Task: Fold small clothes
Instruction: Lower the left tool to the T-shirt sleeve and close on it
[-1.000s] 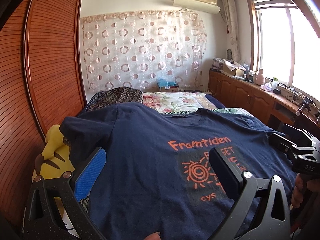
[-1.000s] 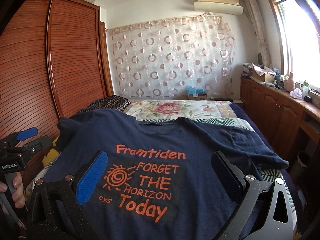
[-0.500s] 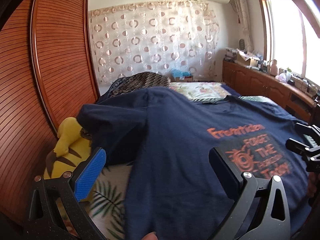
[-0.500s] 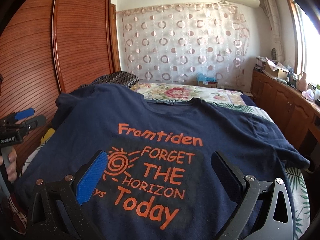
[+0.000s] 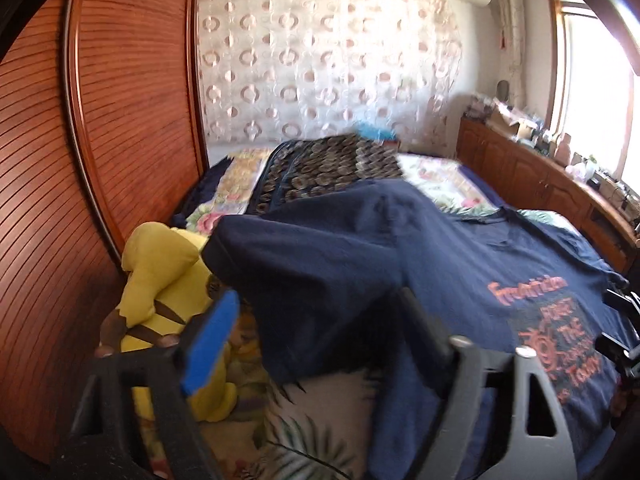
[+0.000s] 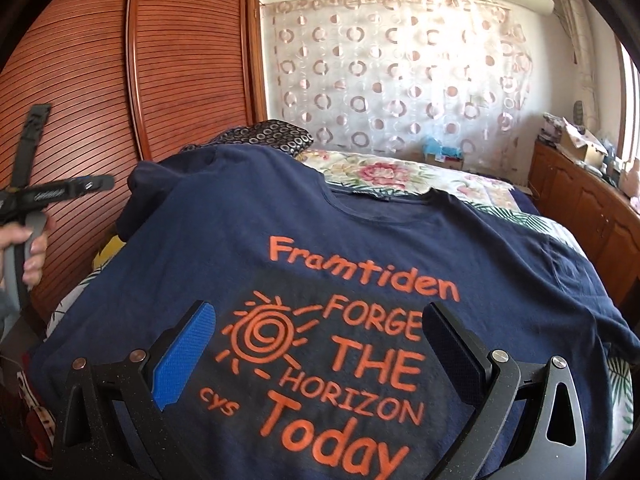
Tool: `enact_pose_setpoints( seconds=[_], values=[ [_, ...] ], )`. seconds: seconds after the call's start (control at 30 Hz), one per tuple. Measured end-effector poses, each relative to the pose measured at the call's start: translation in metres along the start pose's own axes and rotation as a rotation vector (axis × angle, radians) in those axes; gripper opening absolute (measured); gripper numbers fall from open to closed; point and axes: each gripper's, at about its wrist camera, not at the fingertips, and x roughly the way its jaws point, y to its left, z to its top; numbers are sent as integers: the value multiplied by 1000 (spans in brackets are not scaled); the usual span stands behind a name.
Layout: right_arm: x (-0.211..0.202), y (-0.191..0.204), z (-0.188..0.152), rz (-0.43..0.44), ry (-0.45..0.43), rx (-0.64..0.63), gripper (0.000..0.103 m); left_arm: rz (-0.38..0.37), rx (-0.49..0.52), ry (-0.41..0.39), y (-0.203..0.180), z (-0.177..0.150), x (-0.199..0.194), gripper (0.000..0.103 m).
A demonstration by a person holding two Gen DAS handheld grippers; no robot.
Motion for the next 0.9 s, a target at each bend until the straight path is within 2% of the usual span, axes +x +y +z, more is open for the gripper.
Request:
enact_pose_setpoints(
  seconds=[0.03,0.17,0.27,0.37,0.43,0.63,0.9],
  values=[
    [0,-1,0,0,-1,-2,103,4,3,4,5,6,5,66],
    [4,-2,-10,12,1,9,103,37,-9,32,20,24,23,54],
    [5,-1,-12,10,1,9,103,45,-21,61,30,28,36,52],
    [7,3,-10,4,3,4,103,22,-24,91,35,27,48,47],
    [7,4,-11,6,7,7,103,9,-28,115,38,23,55,32],
    [10,4,-10,8,14,16,103,18,-14,121,40,21,56,3],
    [13,2,-8,10,19,29,103,8,75,26,20,29,15,0]
  ],
)
